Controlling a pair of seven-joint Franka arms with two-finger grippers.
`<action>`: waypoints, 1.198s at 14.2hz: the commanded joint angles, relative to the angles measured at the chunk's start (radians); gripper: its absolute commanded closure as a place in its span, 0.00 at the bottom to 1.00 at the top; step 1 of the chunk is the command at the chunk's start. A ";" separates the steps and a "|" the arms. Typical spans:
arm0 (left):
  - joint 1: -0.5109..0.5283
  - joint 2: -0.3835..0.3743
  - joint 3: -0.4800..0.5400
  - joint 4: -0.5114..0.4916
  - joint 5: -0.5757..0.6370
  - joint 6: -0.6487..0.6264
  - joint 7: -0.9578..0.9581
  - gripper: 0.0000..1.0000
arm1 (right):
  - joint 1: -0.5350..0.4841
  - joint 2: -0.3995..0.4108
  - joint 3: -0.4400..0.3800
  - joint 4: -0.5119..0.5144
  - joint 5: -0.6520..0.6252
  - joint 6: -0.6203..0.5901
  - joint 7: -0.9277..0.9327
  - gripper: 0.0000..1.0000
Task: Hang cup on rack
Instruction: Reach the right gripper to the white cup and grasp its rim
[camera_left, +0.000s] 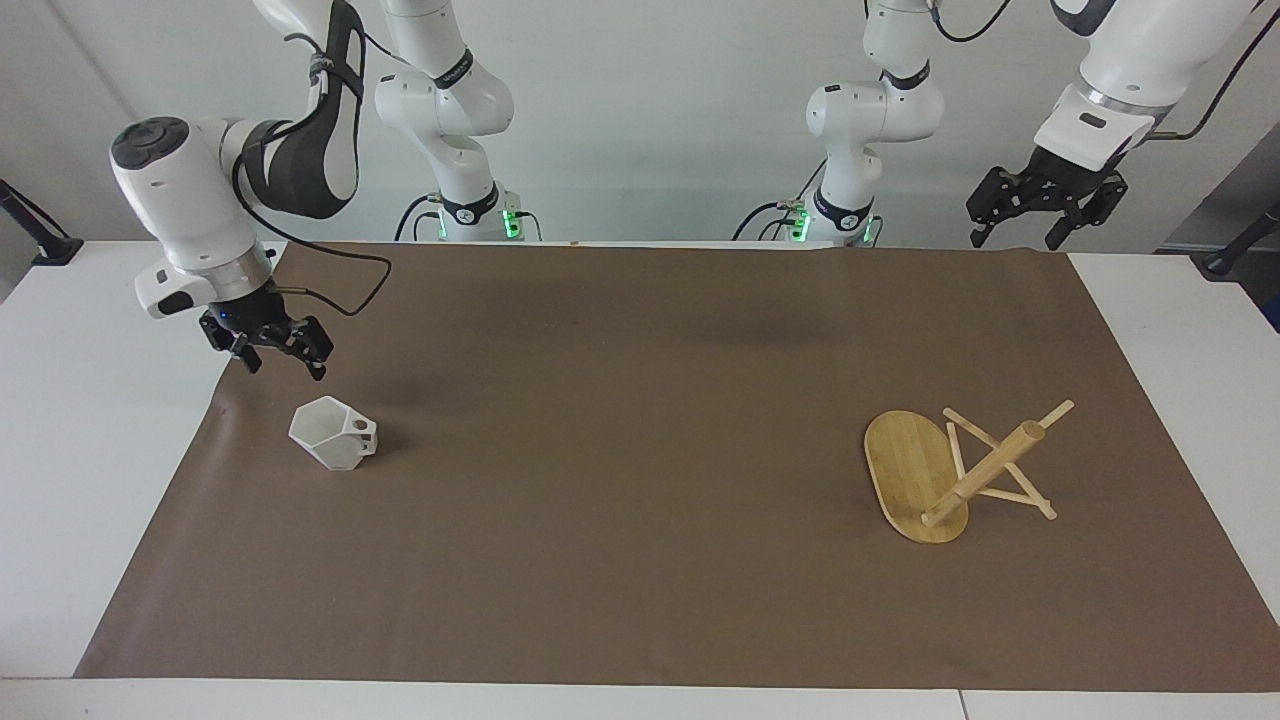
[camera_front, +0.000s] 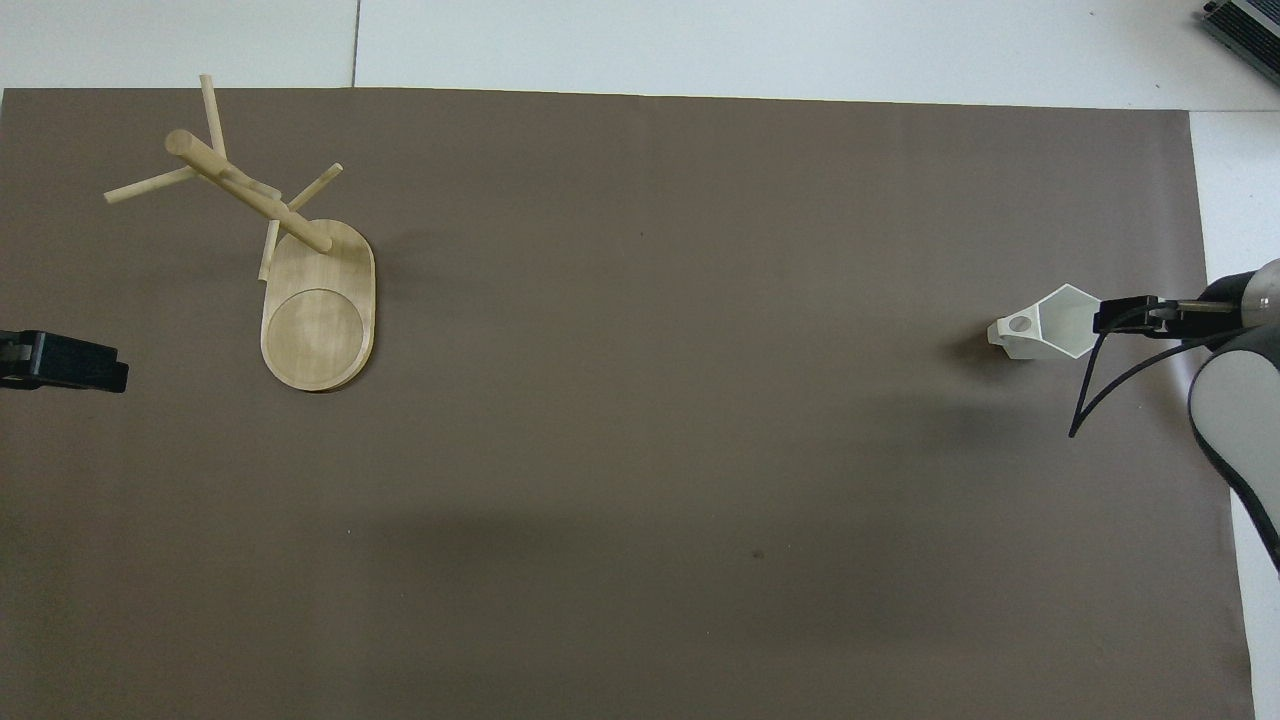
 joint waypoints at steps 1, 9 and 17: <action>0.012 -0.024 -0.007 -0.020 0.020 -0.010 0.012 0.00 | -0.010 0.025 -0.001 -0.021 -0.004 0.080 -0.046 0.00; 0.012 -0.024 -0.007 -0.020 0.020 -0.010 0.012 0.00 | -0.010 0.082 -0.001 -0.052 -0.004 0.180 -0.056 0.00; 0.012 -0.024 -0.007 -0.020 0.020 -0.010 0.012 0.00 | -0.011 0.093 -0.003 -0.081 -0.004 0.225 -0.191 0.00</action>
